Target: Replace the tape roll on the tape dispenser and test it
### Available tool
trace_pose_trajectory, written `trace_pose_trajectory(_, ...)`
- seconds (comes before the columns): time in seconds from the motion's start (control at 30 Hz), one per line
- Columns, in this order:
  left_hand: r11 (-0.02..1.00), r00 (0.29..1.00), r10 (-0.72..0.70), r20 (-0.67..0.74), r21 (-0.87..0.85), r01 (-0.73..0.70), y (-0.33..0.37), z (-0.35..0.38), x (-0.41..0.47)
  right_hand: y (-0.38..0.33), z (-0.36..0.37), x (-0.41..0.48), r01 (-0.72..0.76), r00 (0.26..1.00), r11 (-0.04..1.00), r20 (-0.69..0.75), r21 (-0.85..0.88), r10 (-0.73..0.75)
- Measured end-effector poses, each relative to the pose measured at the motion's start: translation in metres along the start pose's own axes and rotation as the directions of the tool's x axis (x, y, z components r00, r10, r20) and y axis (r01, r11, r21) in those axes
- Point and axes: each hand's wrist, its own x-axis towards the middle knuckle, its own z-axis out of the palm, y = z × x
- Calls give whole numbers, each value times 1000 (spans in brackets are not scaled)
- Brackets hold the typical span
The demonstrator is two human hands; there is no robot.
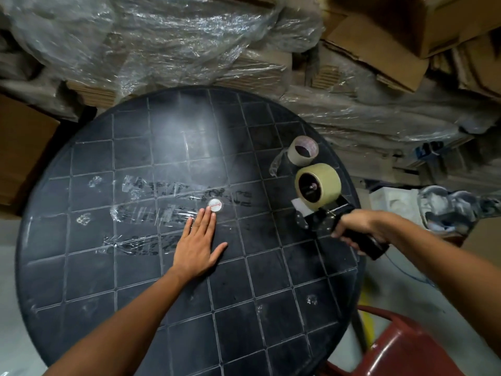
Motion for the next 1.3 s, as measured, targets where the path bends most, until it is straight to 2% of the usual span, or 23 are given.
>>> trace_pose_trajectory(0.1,1000,1000,-10,8,17,10,3,0,1,2,24,19,30,987,937,141,348,-84)
trace_pose_trajectory(0.2,999,999,-34,-10,16,34,8,1,0,-1,60,41,2,939,795,273,606,-210)
trace_pose_trajectory(0.27,997,995,-82,-48,-10,82,13,2,-1,-6,82,54,-13,901,685,306,728,-308)
trace_pose_trajectory(0.4,983,979,-178,-102,-54,173,19,5,0,-19,119,75,-43,843,537,319,842,-433)
trace_pose_trajectory(0.5,962,952,-267,-148,-90,256,20,8,0,-28,136,91,-66,804,509,348,858,-483)
trace_pose_trajectory(0.57,937,924,-344,-166,-120,328,20,9,1,-35,143,100,-51,781,529,364,847,-507)
trace_pose_trajectory(0.67,930,912,-365,-186,-126,346,17,13,1,-46,151,107,7,783,585,359,811,-508)
trace_pose_trajectory(0.73,930,912,-363,-192,-131,342,15,16,2,-54,155,108,118,838,630,263,767,-478)
trace_pose_trajectory(0.8,931,912,-360,-196,-139,338,13,17,3,-63,162,109,355,906,717,-31,599,-423)
trace_pose_trajectory(0.87,931,911,-357,-207,-162,328,11,17,4,-70,171,103,491,859,793,-352,361,-372)
trace_pose_trajectory(0.93,930,913,-352,-205,-189,316,9,15,3,-74,176,99,489,811,842,-475,229,-342)
trace_pose_trajectory(1.1,934,926,-332,-178,-200,297,3,12,2,-73,175,94,488,753,873,-508,4,-419)
trace_pose_trajectory(1.17,952,950,-276,-149,-182,248,-7,7,0,-72,172,86,470,743,873,-476,-128,-470)
trace_pose_trajectory(1.23,972,974,-189,-121,-164,169,-20,-7,0,-72,170,71,389,723,871,-487,-299,-490)
trace_pose_trajectory(1.27,978,980,-153,-127,-162,131,-27,-16,0,-72,171,61,333,706,865,-510,-374,-492)
trace_pose_trajectory(1.3,980,981,-126,-145,-170,101,-30,-31,-1,-73,172,49,319,657,860,-561,-399,-504)
